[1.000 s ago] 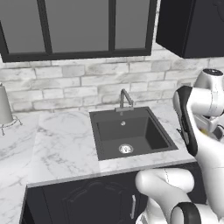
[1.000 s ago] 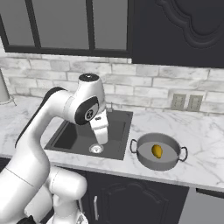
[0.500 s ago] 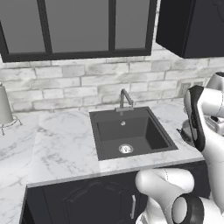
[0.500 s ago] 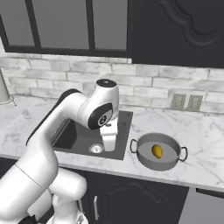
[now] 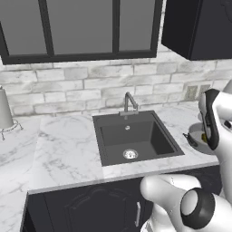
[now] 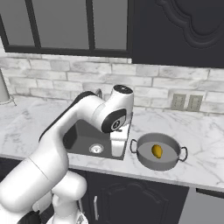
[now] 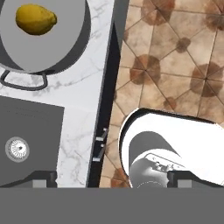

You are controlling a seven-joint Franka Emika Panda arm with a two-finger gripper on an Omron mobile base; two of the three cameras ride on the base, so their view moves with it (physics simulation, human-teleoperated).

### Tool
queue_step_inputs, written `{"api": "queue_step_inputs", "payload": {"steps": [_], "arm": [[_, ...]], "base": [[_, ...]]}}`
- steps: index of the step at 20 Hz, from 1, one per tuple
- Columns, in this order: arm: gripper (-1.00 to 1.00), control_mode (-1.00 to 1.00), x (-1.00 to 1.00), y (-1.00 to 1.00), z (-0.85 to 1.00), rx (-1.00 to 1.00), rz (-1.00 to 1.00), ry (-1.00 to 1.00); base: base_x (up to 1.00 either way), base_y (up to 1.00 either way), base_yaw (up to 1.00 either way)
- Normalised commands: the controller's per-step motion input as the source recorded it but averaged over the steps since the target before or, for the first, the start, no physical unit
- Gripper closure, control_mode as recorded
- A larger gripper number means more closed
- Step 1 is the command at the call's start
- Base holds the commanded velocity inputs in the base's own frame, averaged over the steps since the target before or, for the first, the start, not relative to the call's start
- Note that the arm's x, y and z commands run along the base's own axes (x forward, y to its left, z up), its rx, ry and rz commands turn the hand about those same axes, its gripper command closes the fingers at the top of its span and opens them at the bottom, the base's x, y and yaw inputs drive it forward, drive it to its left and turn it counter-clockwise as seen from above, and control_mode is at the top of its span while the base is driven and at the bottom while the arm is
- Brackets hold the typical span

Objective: Dump the lemon from the pot into the sink. Then turn on the water and wash the lemon. Then turn off the water and put the lemon back in the pot.

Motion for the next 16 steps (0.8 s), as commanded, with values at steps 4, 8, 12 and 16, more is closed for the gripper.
{"api": "queue_step_inputs", "payload": {"steps": [4,8,12,16], "arm": [[-1.00,-1.00,0.00,-0.22,-0.21,0.03,-0.09,0.00],[-1.00,-1.00,0.00,-0.28,-0.25,0.02,-0.05,0.01],[-1.00,-1.00,0.00,-0.28,-0.28,0.01,-0.02,0.02],[-1.00,-1.00,0.00,-0.26,-0.29,0.00,0.00,0.05]], "base": [[0.00,0.00,0.00],[0.00,0.00,0.00],[0.00,0.00,0.00],[0.00,0.00,0.00]]}}
